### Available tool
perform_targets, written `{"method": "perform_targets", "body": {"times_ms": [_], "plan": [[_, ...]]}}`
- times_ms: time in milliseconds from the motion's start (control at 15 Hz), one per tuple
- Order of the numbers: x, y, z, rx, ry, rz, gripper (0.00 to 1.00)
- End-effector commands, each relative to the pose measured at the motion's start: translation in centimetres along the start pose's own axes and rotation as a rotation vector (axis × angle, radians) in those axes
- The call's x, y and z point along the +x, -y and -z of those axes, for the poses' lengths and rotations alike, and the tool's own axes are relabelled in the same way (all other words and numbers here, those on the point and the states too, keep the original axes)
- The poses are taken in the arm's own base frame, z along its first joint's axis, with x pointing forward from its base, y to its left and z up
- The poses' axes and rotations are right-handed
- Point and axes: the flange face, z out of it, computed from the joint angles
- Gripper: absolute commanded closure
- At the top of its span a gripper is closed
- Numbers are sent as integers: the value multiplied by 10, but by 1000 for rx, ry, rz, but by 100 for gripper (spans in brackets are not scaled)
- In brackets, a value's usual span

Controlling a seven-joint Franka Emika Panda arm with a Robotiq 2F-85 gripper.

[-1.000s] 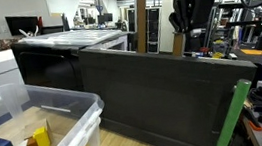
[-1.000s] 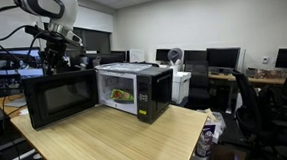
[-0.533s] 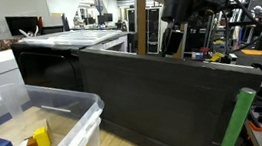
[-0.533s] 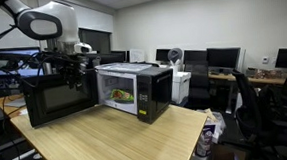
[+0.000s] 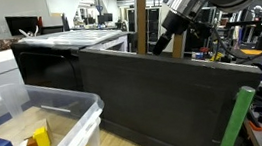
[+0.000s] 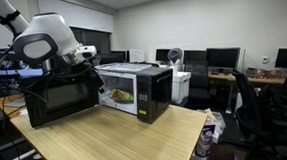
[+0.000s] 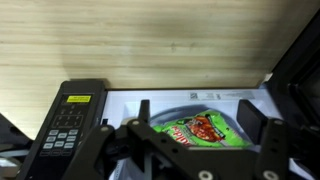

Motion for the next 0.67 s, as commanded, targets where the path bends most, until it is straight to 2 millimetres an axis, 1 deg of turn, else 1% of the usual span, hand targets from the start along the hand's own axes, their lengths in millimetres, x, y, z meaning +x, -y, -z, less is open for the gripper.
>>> {"method": "perform_targets", "body": {"times_ms": [0, 133, 200, 267, 400, 600], "plan": [[1, 7, -17, -80, -129, -99, 0], [-3, 14, -30, -109, -157, -100, 0], [-11, 14, -39, -87, -86, -92, 0], [-3, 12, -27, -87, -121, -74, 0], [-10, 14, -39, -87, -87, -70, 0], [-10, 14, -40, -88, -86, -71, 0]]}}
